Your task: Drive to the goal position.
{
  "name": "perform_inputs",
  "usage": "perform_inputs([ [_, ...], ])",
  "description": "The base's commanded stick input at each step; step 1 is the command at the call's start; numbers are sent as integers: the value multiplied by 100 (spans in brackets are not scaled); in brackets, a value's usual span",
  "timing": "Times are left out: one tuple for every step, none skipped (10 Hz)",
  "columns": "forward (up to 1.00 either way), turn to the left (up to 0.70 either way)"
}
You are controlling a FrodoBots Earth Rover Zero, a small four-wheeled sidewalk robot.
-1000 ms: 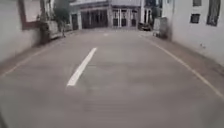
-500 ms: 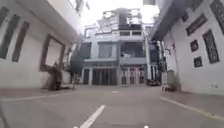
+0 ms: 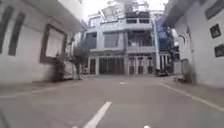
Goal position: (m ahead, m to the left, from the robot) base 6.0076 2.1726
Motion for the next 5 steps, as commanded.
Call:
perform_inputs([
  [100,5],
  [100,5],
  [100,5],
  [100,5],
  [100,5],
])
